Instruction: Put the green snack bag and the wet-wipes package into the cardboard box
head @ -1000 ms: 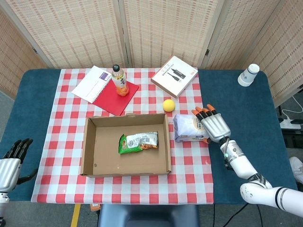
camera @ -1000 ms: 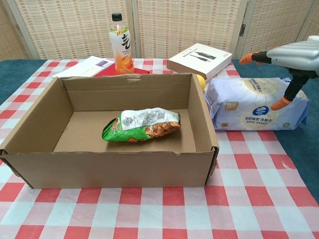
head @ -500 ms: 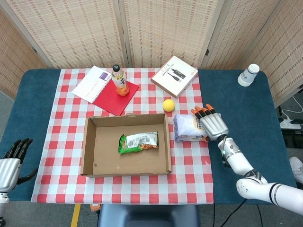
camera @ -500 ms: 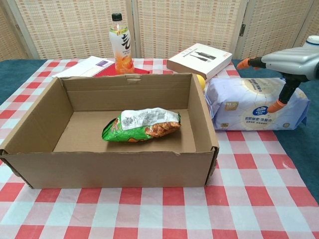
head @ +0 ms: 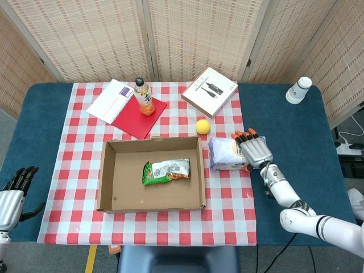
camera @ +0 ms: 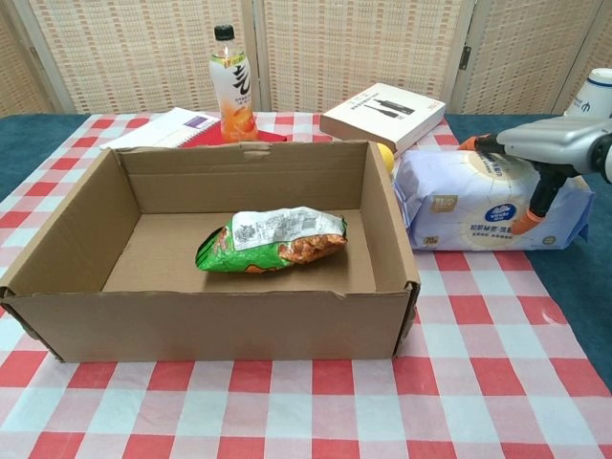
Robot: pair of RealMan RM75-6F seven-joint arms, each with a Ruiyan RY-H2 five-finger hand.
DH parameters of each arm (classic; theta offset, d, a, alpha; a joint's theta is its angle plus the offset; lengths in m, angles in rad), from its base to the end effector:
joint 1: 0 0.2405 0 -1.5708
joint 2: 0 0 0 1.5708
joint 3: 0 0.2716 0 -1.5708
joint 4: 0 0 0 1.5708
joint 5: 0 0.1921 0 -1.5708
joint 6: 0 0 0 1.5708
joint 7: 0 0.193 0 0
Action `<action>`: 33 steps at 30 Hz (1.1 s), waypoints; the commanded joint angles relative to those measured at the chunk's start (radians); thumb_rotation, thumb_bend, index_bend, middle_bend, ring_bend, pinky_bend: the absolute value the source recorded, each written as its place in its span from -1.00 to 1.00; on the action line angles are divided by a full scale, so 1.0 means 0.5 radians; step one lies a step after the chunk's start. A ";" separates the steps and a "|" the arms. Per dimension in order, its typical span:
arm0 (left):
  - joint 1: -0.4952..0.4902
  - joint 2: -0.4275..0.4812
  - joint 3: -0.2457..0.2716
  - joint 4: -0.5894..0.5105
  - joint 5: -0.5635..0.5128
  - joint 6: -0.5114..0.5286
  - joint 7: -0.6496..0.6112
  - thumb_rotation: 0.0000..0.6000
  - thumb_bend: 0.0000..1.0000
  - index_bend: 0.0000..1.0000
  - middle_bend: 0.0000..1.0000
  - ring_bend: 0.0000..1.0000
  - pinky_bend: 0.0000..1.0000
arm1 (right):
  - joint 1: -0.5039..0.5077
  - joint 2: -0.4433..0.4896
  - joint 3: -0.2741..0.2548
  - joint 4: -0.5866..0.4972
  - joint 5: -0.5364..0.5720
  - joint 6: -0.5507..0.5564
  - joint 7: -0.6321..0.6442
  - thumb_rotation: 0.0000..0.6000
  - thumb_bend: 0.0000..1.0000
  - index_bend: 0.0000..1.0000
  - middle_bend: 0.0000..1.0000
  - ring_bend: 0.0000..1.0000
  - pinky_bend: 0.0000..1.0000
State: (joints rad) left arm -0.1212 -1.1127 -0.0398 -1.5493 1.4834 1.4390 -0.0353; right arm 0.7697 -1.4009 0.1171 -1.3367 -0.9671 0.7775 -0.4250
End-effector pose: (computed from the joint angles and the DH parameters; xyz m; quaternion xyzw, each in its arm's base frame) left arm -0.3286 0.2406 0.1823 -0.6093 -0.3866 -0.3714 0.5843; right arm -0.2325 -0.4288 0.0284 0.7671 -0.3545 0.2203 0.4872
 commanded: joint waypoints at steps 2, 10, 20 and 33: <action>0.001 0.002 0.000 0.000 -0.001 0.000 -0.003 1.00 -0.52 -0.87 -0.94 -1.00 -0.56 | 0.006 -0.025 -0.009 0.028 -0.013 -0.003 0.015 1.00 -1.00 -0.89 -1.00 -1.00 -1.00; -0.002 0.004 0.001 -0.003 -0.001 -0.006 -0.008 1.00 -0.52 -0.87 -0.94 -1.00 -0.56 | -0.035 -0.109 -0.003 0.105 -0.178 0.156 0.103 1.00 -1.00 0.04 -0.40 -0.47 -0.13; -0.002 0.008 -0.001 -0.002 -0.007 -0.008 -0.017 1.00 -0.52 -0.87 -0.94 -1.00 -0.56 | -0.076 -0.079 0.029 0.044 -0.295 0.300 0.139 1.00 -0.92 0.56 -0.11 -0.09 0.24; -0.005 0.009 -0.002 -0.008 -0.016 -0.020 -0.010 1.00 -0.52 -0.87 -0.94 -1.00 -0.56 | -0.030 0.472 0.266 -0.752 -0.055 0.577 -0.379 1.00 -0.89 0.63 -0.07 -0.04 0.24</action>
State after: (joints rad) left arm -0.1237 -1.1083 -0.0408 -1.5530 1.4751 1.4289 -0.0404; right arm 0.7396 -1.2267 0.2092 -1.6276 -1.0346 1.0217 -0.5457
